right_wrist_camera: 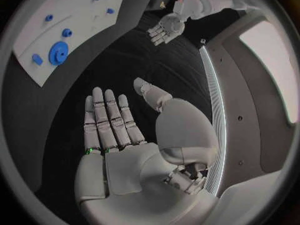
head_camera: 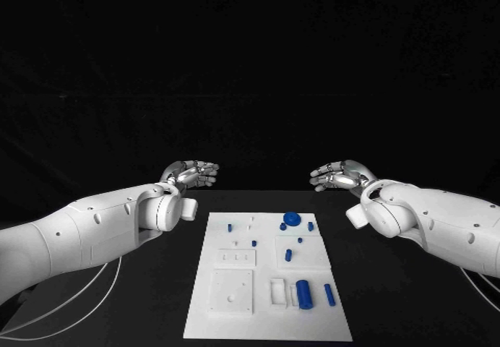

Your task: Assemble the parts on the task board

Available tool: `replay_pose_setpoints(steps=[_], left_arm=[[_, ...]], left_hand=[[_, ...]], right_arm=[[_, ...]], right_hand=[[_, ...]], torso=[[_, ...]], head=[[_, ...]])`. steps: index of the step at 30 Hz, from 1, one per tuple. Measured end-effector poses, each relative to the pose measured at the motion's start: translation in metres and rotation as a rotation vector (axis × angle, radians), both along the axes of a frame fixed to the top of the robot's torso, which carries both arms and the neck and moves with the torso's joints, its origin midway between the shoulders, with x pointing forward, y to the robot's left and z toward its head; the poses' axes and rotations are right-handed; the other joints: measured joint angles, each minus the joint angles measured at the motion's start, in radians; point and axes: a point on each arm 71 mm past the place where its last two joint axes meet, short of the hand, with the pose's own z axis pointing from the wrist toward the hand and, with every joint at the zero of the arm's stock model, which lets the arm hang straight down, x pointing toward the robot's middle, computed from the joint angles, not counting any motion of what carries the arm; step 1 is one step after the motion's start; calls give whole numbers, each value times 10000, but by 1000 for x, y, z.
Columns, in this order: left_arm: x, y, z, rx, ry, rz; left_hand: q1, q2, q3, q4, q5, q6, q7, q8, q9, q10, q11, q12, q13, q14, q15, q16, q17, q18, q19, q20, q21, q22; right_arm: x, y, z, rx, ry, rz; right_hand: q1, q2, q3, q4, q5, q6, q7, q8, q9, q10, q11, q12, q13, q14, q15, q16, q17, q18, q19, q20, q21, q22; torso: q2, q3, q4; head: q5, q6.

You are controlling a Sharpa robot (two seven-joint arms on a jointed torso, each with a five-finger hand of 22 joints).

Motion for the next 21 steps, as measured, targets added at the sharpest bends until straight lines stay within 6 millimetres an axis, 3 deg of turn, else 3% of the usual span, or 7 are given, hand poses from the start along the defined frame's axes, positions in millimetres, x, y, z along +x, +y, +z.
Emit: replay_pose_setpoints(steps=[1, 5, 8, 10, 15, 18, 21], left_arm=[[-1, 0, 0, 3, 0, -38], [-8, 0, 1, -18, 1, -292], [-14, -1, 3, -44, -20, -503], [-18, -2, 5, -83, -57, -661], [-28, -6, 12, -226, -161, -1048], [-34, -8, 15, -313, -190, -1258], [-39, -9, 17, -389, -213, -1422]], left_hand=[[35, 35, -2, -165, 0, 165, 25, 0, -45, 245, -41, 63, 32, 239, -92, 83, 45, 25, 187, -77, 67, 0], [25, 176, 79, -800, 51, 735, 120, -81, -226, 905, -194, 67, 80, 1166, -478, 465, 289, 99, 879, -377, 349, 0], [-114, 312, 151, -1108, 81, 869, 166, -237, -336, 1038, -229, -47, 75, 1334, -610, 578, 416, 97, 1059, -531, 422, -1], [-114, 312, 192, -1177, 81, 883, 152, -242, -363, 1038, -229, -62, 61, 1334, -611, 578, 432, 94, 1061, -533, 422, -1], [-117, 308, 215, -1345, 81, 941, 167, -309, -402, 1038, -229, -166, 31, 1334, -611, 578, 454, 91, 1060, -533, 422, -2], [-172, 253, 217, -1366, 80, 940, 167, -357, -411, 1038, -229, -206, 31, 1334, -611, 578, 470, 85, 1096, -568, 421, -3], [-183, 243, 227, -1433, 80, 940, 167, -358, -426, 1057, -209, -251, 20, 1334, -611, 578, 483, 83, 1096, -568, 421, -3]], right_arm=[[0, 0, 1, -320, -163, 111], [0, 3, 3, -1750, -907, 622], [0, 9, 5, -2843, -1489, 1083], [-1, 16, 5, -3614, -1897, 1443], [-4, 26, 7, -5065, -2647, 2159], [-5, 32, 7, -5767, -3009, 2480], [-5, 40, 7, -6391, -3351, 2835]], right_hand=[[30, -30, 128, -60, 0, 123, 22, 33, -11, 135, -45, 7, -7, 209, -83, 70, 81, 12, 198, 0, 29, -8], [202, -119, 531, -274, 1, 631, 103, 121, -13, 752, -246, 113, -7, 1441, -662, 584, 582, 499, 1470, -46, 492, -3], [362, -204, 710, -322, 15, 884, 36, 152, -13, 1321, -485, 271, 85, 2431, -1160, 1049, 1066, 544, 2581, -301, 945, 18], [434, -277, 756, -313, 263, 1113, -48, 203, 3, 1699, -671, 350, 177, 3135, -1480, 1400, 1473, 543, 3422, -623, 1264, 18], [651, -427, 610, -367, 352, 1401, -194, 263, 85, 2111, -997, 379, 314, 4467, -1884, 2343, 2247, 533, 5065, -1305, 2143, 17], [824, -522, 431, -332, 352, 1453, -247, 228, 85, 2163, -1049, 271, 329, 5006, -1998, 3052, 2680, 389, 5768, -1626, 2694, 16], [934, -541, 219, -344, 352, 1541, -226, 85, 50, 2163, -1049, 84, 329, 5219, -2065, 4152, 3363, 385, 6265, -1982, 3459, 17]], torso=[[3, -4, 0], [36, -14, -4], [79, -13, -3], [123, -16, 0], [259, -16, 29], [362, -16, 66], [473, -15, 112]], head=[[1, 8], [-23, 27], [-35, 36], [-41, 53], [-74, 128], [-111, 183], [-146, 238]])
